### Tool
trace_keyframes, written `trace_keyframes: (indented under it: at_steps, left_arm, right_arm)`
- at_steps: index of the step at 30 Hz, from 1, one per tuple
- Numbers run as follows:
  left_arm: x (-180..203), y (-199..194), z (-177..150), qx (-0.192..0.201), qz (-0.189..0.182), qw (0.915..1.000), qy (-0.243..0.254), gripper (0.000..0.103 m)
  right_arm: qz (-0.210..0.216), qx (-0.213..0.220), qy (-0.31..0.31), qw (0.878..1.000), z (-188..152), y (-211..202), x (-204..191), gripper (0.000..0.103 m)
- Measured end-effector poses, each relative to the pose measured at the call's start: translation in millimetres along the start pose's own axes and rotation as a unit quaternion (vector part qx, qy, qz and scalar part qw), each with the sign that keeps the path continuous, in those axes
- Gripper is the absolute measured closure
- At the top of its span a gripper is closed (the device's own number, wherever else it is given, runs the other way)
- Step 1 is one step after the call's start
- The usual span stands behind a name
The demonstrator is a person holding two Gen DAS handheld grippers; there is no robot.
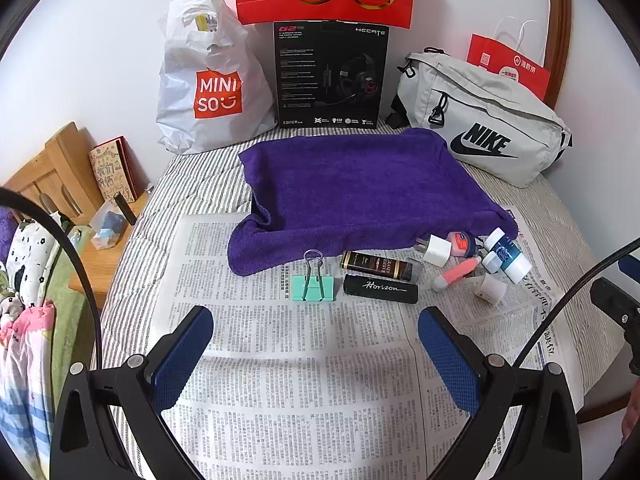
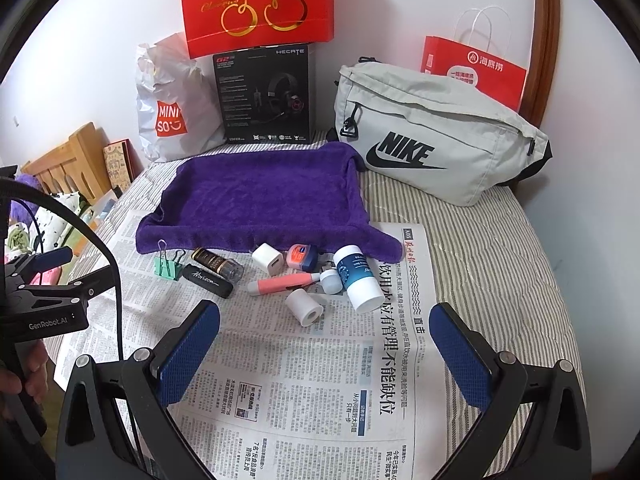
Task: Organize rigid objects
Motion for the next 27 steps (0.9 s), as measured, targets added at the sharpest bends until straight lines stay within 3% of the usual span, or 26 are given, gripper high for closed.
trace_keyframes:
  at_steps: [21,27]
  left_arm:
    - [-0.1,-3.2,-0.8,0.016,-0.01,0.9997,-0.012,0.0]
    - [-1.2,-3.0,-4.1,0.005,-0.001,1.0,-0.006,0.0]
  right_arm:
    - [-0.003,0.001,-0.002,1.0,-0.8,-3.9,0.5,0.0]
    - [-0.002,0.001,-0.003,1.0,-1.1,-4.1,0.7,0.0]
Point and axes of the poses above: each gripper's, at about its wrist camera, not at the fingertips, and y roughly the way its jaws point, x to its right, z to its top, the point moved 10 cm from there along y, roughly the way its jaws point, and after that the axes turned 10 degrees about -z, right-handed, at the moved point
